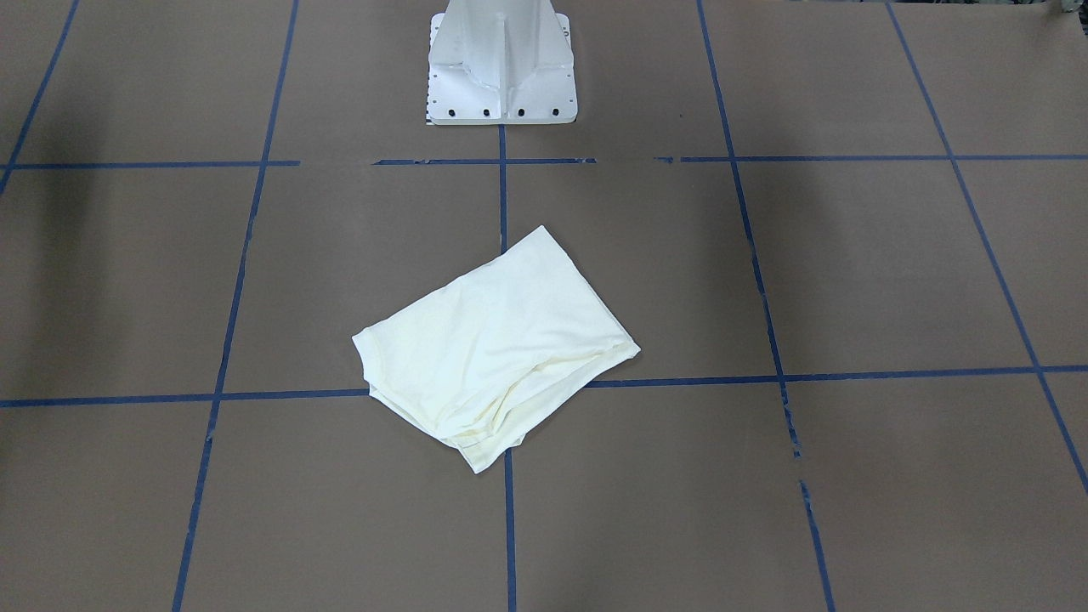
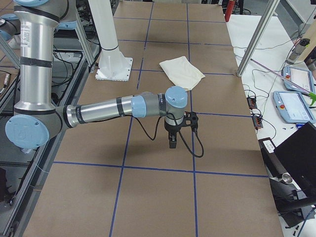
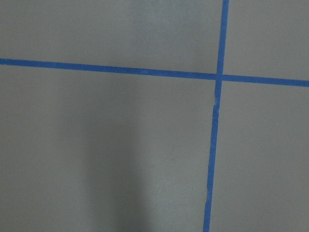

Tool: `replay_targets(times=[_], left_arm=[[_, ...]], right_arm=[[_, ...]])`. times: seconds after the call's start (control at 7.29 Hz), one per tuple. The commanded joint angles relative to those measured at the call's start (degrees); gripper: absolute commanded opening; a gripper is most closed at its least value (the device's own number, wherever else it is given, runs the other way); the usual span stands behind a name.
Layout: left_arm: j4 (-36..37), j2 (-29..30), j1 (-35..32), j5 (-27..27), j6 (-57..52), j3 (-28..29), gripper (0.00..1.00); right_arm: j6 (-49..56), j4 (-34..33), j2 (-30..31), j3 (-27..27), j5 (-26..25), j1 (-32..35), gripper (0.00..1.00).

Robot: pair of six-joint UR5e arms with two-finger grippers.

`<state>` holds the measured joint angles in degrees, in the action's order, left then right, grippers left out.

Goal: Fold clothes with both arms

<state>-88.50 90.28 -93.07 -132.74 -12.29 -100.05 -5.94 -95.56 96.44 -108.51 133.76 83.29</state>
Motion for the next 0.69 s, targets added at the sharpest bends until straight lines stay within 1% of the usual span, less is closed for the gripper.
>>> replay_targets(times=[0.0,0.14,0.27,0.41,0.55], left_arm=[[-1.23,-2.64,-0.10,-1.82,-0.28,0.82,1.00],[-1.23,-2.83,-0.10,-1.82,1.64,0.83,1.00],[-1.50,-3.35,-0.10,-1.65,6.96,0.13,1.00],[-4.63,-4.23,-0.10,-1.56,7.37,0.73,1.00],[-6.23,-4.49,-0.10,-1.65,7.54,0.13,1.00]], right_arm=[[1.01,0.11,0.77,1.97,-0.08,0.12,1.00],[1.02,0.11,0.77,2.07,-0.43,0.12,1.00],[0.93,0.11,0.77,3.12,-0.26,0.12,1.00],[1.02,0.11,0.77,3.21,-0.43,-0.05,1.00],[0.41,0.03,0.77,3.56,-0.26,-0.06,1.00]])
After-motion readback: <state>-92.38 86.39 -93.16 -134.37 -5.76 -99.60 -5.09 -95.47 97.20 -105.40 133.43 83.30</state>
